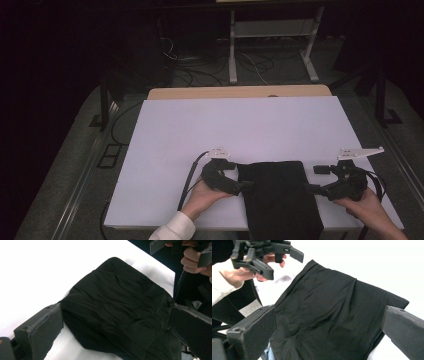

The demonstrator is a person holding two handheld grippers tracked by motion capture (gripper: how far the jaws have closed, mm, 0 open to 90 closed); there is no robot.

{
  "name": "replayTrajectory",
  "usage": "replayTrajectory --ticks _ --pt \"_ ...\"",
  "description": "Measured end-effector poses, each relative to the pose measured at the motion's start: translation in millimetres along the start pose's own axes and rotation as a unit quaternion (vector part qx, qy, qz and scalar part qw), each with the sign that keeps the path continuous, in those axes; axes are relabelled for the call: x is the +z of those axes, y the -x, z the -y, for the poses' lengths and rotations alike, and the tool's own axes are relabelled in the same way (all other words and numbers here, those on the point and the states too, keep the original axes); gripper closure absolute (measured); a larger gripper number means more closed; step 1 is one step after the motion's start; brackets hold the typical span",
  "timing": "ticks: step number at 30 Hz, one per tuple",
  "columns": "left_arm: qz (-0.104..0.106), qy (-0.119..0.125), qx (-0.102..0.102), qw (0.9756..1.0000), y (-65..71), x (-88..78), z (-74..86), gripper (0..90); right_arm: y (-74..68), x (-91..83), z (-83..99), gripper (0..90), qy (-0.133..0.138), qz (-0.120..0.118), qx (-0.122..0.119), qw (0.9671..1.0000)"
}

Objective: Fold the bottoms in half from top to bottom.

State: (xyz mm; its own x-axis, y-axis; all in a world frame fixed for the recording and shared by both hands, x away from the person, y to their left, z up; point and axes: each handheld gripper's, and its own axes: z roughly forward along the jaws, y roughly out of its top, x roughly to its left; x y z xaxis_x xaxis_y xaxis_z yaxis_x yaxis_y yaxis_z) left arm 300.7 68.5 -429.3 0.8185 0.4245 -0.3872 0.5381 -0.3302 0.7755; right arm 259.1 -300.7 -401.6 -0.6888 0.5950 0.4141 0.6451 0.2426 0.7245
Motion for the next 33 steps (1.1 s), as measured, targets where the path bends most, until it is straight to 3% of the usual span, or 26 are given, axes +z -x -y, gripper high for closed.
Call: replayTrajectory --ticks 21,33 --pt "-0.015 0.011 0.010 0.9998 -9.3 -9.3 -16.2 0.0 25.8 12.8 -23.5 0.0 0.012 0.013 -0.002 0.9998" --pt "-0.036 0.004 0.003 0.9993 -28.5 -2.1 -14.7 0.0 43.1 23.6 -28.4 0.0 0.000 0.022 0.004 0.9998"
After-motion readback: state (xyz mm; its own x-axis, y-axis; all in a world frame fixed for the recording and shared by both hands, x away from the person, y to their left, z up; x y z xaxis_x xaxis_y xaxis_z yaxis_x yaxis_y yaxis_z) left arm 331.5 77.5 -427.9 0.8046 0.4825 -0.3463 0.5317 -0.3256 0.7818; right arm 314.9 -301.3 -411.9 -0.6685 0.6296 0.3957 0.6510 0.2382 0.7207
